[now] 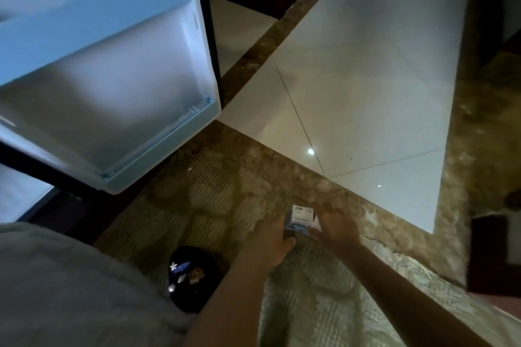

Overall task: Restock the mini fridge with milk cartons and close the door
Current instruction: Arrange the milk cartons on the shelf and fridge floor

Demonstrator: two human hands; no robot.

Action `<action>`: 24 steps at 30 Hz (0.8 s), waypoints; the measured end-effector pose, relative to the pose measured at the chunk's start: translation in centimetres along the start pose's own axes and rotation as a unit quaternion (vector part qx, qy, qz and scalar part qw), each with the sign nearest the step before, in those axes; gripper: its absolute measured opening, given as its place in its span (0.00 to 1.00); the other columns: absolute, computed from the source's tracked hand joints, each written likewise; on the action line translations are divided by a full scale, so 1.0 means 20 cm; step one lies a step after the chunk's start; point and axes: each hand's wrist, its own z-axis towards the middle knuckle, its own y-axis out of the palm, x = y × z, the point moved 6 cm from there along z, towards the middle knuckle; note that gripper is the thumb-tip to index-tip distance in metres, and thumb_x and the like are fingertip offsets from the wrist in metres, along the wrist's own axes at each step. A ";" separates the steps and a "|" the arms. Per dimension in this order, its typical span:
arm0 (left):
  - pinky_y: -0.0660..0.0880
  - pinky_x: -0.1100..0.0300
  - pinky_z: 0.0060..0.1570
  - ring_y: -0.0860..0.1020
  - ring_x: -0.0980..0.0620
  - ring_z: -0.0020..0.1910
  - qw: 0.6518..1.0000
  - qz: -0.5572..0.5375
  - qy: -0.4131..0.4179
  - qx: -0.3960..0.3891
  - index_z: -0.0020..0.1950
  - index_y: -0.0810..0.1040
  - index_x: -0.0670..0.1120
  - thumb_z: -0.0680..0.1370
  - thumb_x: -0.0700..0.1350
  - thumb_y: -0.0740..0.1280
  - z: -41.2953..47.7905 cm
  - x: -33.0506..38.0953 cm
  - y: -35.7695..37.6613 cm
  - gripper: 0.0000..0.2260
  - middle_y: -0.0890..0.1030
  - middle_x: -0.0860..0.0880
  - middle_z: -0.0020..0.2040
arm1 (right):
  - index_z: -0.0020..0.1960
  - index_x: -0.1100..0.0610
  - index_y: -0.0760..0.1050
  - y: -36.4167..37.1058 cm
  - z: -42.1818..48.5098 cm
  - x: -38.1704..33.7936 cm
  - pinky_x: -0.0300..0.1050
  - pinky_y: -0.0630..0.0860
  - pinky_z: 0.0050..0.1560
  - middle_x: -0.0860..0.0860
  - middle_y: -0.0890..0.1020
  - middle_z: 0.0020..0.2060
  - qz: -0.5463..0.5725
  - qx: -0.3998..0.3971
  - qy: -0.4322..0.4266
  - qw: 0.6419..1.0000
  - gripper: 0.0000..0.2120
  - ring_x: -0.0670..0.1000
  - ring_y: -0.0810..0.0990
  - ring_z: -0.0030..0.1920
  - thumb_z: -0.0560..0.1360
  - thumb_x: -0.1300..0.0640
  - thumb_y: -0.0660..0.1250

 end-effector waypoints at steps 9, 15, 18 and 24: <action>0.59 0.48 0.71 0.54 0.45 0.75 0.997 0.069 -0.026 -0.017 0.77 0.48 0.48 0.79 0.52 0.62 0.10 -0.14 0.21 0.33 0.52 0.47 0.78 | 0.73 0.52 0.60 0.06 0.04 -0.01 0.48 0.77 0.53 0.54 0.72 0.67 0.008 0.037 -0.020 0.999 0.25 0.55 0.74 0.63 0.79 0.47 0.58; 0.57 0.49 0.71 0.50 0.47 0.76 0.986 0.163 0.014 0.044 0.77 0.45 0.48 0.78 0.49 0.64 0.13 -0.18 0.16 0.35 0.47 0.49 0.78 | 0.71 0.55 0.65 0.13 0.03 -0.07 0.47 0.73 0.57 0.54 0.74 0.65 -0.001 0.000 -0.086 0.996 0.22 0.54 0.74 0.63 0.79 0.49 0.60; 0.54 0.48 0.71 0.52 0.47 0.76 0.979 0.193 0.026 0.054 0.77 0.48 0.48 0.77 0.46 0.65 0.13 -0.20 0.17 0.34 0.49 0.49 0.78 | 0.69 0.56 0.66 0.23 -0.02 -0.14 0.48 0.72 0.57 0.54 0.73 0.65 0.007 -0.030 -0.137 0.990 0.22 0.55 0.72 0.64 0.78 0.50 0.61; 0.59 0.51 0.67 0.65 0.46 0.68 0.963 0.263 0.027 0.042 0.67 0.68 0.46 0.77 0.45 0.65 0.13 -0.24 0.17 0.20 0.69 0.45 0.69 | 0.50 0.57 0.80 0.23 -0.12 -0.25 0.43 0.76 0.25 0.51 0.83 0.40 -0.015 0.023 -0.238 0.971 0.23 0.52 0.83 0.35 0.58 0.47 0.72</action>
